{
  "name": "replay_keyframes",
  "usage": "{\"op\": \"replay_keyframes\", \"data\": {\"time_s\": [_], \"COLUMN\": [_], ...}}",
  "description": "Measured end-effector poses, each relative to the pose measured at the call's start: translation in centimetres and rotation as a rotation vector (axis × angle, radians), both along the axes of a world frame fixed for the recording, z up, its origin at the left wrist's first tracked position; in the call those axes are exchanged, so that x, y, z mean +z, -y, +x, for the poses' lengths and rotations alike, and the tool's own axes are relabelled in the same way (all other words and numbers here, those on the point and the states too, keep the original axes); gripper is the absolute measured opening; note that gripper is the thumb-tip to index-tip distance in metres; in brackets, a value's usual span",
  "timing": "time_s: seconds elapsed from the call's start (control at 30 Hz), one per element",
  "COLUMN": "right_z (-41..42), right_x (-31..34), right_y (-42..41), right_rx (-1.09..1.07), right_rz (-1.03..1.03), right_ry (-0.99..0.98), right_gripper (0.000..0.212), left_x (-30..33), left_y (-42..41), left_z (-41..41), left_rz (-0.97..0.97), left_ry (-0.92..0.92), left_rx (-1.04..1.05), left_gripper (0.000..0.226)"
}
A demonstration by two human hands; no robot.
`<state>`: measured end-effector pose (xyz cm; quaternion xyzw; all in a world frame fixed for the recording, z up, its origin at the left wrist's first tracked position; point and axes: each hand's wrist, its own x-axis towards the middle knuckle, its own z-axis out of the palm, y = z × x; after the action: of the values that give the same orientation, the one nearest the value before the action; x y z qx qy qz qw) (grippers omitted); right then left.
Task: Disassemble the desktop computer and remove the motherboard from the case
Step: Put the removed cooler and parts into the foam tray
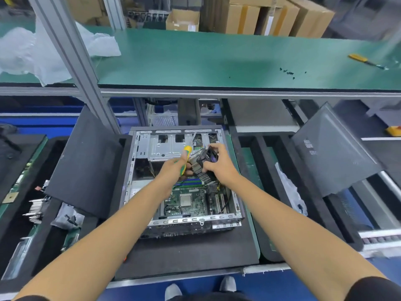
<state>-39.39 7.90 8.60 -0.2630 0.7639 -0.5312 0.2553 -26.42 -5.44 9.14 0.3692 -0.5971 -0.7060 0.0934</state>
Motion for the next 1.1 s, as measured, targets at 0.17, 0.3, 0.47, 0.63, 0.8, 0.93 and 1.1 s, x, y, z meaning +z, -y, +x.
{"op": "replay_keyframes", "data": {"time_s": [0.17,0.3,0.47,0.63,0.8,0.93,1.1], "right_z": [-2.6,-5.2,-9.8,-14.2,-17.6,-19.8,-22.4], "right_x": [1.4,2.3,2.8,1.3,-1.0,-2.6,-7.9], "right_y": [-1.8,-3.9,-7.6,-11.7,-15.6,-18.2,-24.3], "right_rx": [0.003,0.047,0.189,0.241,0.269,-0.06,0.045], "right_rz": [-0.007,-0.02,0.005,0.079,0.154,0.104,0.532], "right_ry": [-0.12,-0.18,-0.248,-0.258,-0.165,0.126,0.064], "right_gripper": [0.071,0.07,0.072,0.074,0.086,0.089,0.071], "left_x": [1.8,3.2,4.2,3.4,0.7,-0.9,-3.7], "left_y": [-1.4,-3.6,-7.1,-11.9,-16.0,-17.7,-18.8], "left_z": [-3.5,-6.3,-10.8,-15.9,-19.9,-21.8,-23.0], "left_rz": [-0.035,-0.099,-0.178,-0.309,-0.302,-0.287,-0.304], "left_ry": [0.021,-0.016,-0.029,0.099,0.174,0.282,0.338], "left_rx": [-0.059,-0.043,-0.083,-0.164,-0.107,-0.114,-0.123], "left_gripper": [0.046,0.041,0.064,0.068,0.05,0.058,0.067]}}
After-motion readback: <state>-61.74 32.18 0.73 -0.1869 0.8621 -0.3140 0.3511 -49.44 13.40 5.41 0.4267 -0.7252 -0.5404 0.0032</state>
